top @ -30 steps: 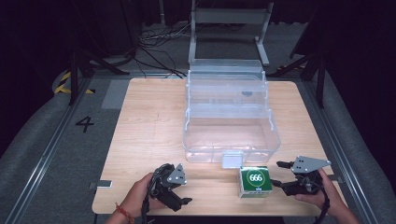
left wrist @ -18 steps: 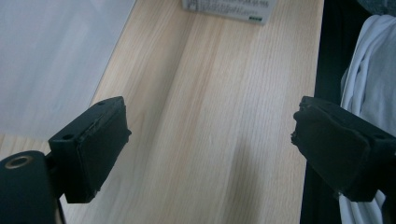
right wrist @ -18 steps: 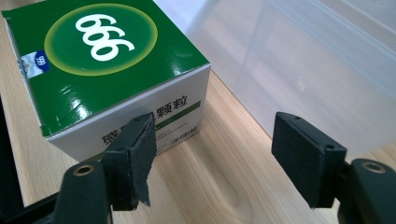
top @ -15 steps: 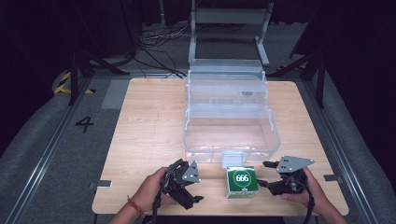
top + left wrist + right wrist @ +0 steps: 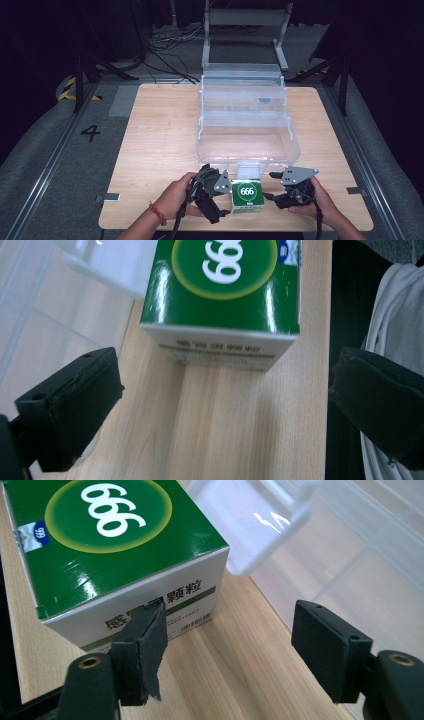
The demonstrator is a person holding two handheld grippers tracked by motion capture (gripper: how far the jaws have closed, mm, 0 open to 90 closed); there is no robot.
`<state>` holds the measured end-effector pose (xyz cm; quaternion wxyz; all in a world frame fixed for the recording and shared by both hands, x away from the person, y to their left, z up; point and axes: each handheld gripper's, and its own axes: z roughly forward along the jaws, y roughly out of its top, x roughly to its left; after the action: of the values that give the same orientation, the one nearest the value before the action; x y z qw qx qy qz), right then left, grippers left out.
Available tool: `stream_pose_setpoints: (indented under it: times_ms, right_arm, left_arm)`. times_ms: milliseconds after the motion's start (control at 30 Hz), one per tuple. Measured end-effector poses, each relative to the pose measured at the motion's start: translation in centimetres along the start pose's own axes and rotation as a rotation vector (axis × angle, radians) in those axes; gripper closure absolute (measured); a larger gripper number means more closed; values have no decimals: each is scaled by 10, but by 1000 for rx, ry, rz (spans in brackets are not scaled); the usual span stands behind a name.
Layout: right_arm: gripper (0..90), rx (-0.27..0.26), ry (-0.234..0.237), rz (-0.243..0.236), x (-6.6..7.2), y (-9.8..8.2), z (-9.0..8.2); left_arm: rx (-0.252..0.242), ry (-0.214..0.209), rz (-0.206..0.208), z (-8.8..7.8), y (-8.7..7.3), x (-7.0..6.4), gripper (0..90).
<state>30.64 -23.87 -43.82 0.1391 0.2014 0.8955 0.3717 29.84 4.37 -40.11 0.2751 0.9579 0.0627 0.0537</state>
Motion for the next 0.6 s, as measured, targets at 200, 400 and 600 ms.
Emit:
stream_pose_setpoints:
  times_ms: [200,400,600]
  right_arm:
    - [310,18,15,-25,5,8,7]
    - [300,24,25,-46,7,16,14]
    - [299,30,22,-42,3,17,17]
  left_arm:
    - [16,-8,9,3,6,0,3]
    - [31,-5,9,3,8,4,3]
    - [55,-23,0,10,8,14,3]
